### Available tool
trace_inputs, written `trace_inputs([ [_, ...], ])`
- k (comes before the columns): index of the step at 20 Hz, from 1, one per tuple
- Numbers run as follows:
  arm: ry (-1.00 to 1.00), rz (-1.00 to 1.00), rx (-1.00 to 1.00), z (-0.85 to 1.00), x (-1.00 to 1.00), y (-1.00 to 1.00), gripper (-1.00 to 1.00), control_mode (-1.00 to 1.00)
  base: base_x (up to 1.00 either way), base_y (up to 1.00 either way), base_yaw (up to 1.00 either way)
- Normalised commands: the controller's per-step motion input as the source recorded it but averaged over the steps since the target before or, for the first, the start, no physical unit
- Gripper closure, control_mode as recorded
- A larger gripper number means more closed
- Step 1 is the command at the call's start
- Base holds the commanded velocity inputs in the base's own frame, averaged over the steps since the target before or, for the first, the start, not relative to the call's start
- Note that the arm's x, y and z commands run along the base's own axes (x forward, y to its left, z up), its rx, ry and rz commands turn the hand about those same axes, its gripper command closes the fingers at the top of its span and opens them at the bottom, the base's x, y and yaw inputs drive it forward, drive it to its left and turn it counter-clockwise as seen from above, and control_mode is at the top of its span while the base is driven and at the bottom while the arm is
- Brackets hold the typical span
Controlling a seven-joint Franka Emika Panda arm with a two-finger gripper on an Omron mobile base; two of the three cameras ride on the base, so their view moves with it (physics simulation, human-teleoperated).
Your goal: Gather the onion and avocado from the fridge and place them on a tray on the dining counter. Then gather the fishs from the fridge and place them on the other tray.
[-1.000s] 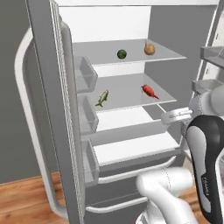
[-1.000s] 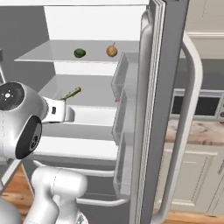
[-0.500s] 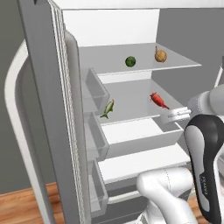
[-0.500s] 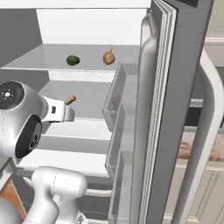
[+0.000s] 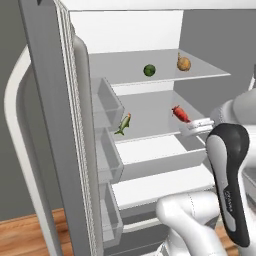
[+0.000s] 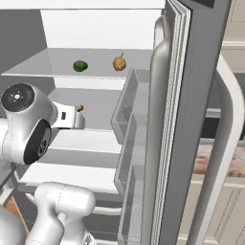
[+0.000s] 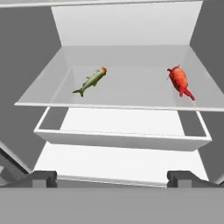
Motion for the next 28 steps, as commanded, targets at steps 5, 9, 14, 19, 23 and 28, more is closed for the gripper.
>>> trace_inputs([
  [5,0.13,-0.09,0.0,0.05,0.63,-0.26,-1.0,-1.0,0.0,0.0,0.0],
  [9,0.08,-0.16,0.0,-0.07,0.15,-0.44,-1.0,-1.0,0.0,0.0,0.0],
  [14,-0.01,-0.12,-0.11,-0.3,0.04,-0.33,-1.0,-1.0,0.0,0.0,0.0],
  [19,0.0,-0.03,-0.15,-0.11,0.33,-0.17,-1.0,-1.0,0.0,0.0,0.0],
  [23,0.0,0.0,-0.06,0.04,0.37,0.0,-1.0,-1.0,0.0,0.0,0.0],
  [28,0.04,0.0,-0.04,-0.03,0.33,-0.01,-1.0,-1.0,0.0,0.0,0.0],
])
